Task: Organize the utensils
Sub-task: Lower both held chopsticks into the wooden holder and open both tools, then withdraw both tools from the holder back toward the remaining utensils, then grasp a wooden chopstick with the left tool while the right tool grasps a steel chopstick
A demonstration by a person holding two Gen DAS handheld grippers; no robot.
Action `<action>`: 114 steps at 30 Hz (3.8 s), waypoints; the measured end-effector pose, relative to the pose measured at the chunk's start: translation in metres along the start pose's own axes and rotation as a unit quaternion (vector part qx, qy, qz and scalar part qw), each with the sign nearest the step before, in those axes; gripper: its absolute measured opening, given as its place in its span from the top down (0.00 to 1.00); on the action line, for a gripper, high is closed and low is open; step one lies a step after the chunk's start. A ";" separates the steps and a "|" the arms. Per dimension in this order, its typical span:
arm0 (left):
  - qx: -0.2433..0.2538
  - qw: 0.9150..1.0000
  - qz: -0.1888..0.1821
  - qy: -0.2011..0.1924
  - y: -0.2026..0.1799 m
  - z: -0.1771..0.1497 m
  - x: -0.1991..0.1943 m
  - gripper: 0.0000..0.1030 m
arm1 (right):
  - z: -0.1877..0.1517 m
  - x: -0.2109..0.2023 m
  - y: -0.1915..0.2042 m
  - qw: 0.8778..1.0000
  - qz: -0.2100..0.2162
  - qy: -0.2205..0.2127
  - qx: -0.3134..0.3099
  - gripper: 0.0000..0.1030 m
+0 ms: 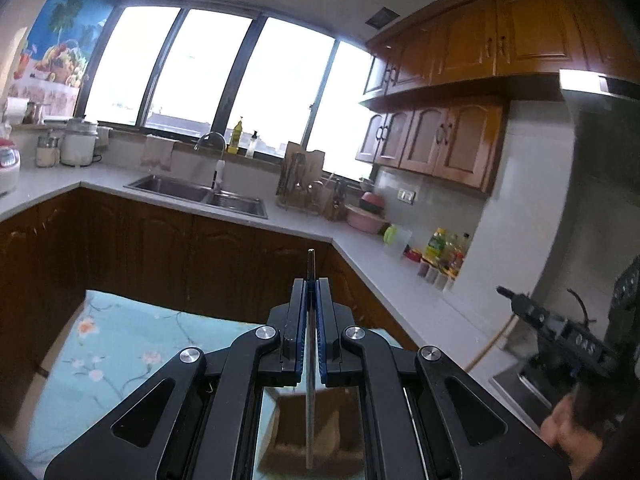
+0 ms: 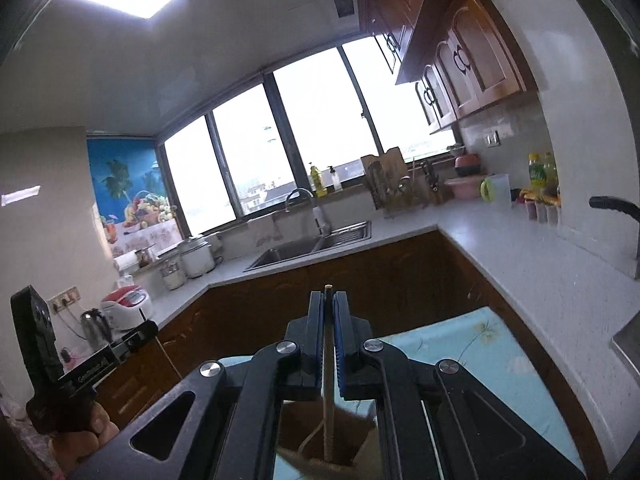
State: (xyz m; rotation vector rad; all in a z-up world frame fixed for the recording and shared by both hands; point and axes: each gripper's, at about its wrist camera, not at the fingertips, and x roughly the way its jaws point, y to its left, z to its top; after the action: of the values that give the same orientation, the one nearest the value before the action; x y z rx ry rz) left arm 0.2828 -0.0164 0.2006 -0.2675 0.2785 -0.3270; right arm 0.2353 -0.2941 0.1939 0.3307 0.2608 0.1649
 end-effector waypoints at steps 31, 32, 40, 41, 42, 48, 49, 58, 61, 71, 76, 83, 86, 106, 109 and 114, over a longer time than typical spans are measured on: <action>-0.019 0.997 0.026 0.070 0.026 -0.094 0.079 0.96 | -0.087 0.069 -0.048 0.995 -0.030 0.083 0.044 0.94; -0.020 0.997 0.026 0.071 0.026 -0.093 0.079 0.96 | -0.087 0.069 -0.049 0.995 -0.030 0.083 0.045 0.94; -0.043 0.996 0.026 0.079 0.032 -0.088 0.069 0.81 | -0.083 0.065 -0.051 0.995 -0.014 0.087 0.056 0.77; -0.044 0.996 0.025 0.077 0.033 -0.087 0.065 0.75 | -0.081 0.061 -0.051 0.995 -0.009 0.083 0.058 0.61; -0.043 0.996 0.029 0.076 0.033 -0.086 0.060 0.67 | -0.081 0.058 -0.051 0.995 -0.008 0.079 0.059 0.53; -0.042 0.995 0.062 0.070 0.037 -0.089 0.025 0.20 | -0.077 0.029 -0.048 0.996 0.011 0.055 0.067 0.10; -0.043 0.994 0.066 0.070 0.040 -0.091 0.015 0.20 | -0.077 0.021 -0.047 0.997 0.012 0.048 0.066 0.05; -0.040 0.991 0.093 0.092 0.055 -0.122 -0.046 0.17 | -0.099 -0.024 -0.042 0.997 0.010 0.054 0.052 0.04; -0.032 0.988 0.106 0.108 0.056 -0.137 -0.063 0.17 | -0.110 -0.033 -0.042 0.996 0.009 0.066 0.054 0.04; -0.031 0.979 0.126 0.156 0.061 -0.185 -0.096 0.17 | -0.158 -0.060 -0.041 0.992 0.001 0.117 0.052 0.04; -0.034 0.975 0.133 0.172 0.063 -0.198 -0.101 0.17 | -0.172 -0.068 -0.040 0.990 -0.005 0.132 0.046 0.04; -0.030 0.970 0.141 0.193 0.064 -0.213 -0.101 0.17 | -0.190 -0.072 -0.035 0.989 -0.020 0.147 0.013 0.04; -0.028 0.966 0.146 0.210 0.066 -0.219 -0.094 0.17 | -0.198 -0.065 -0.034 0.986 -0.034 0.165 -0.001 0.06; 0.004 0.936 0.140 0.324 0.067 -0.252 -0.029 0.52 | -0.258 -0.005 -0.041 0.940 -0.068 0.331 -0.040 0.78; 0.004 0.934 0.141 0.329 0.070 -0.256 -0.025 0.54 | -0.264 -0.002 -0.041 0.936 -0.065 0.344 -0.047 0.81; 0.014 0.935 0.139 0.325 0.070 -0.256 -0.020 0.54 | -0.266 0.004 -0.034 0.932 -0.070 0.349 -0.073 0.82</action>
State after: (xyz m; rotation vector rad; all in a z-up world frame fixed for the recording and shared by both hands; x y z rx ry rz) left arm 0.2045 0.0004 -0.0536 -0.0794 0.9564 -0.1286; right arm 0.1685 -0.2452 -0.0615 0.0915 0.9703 0.1552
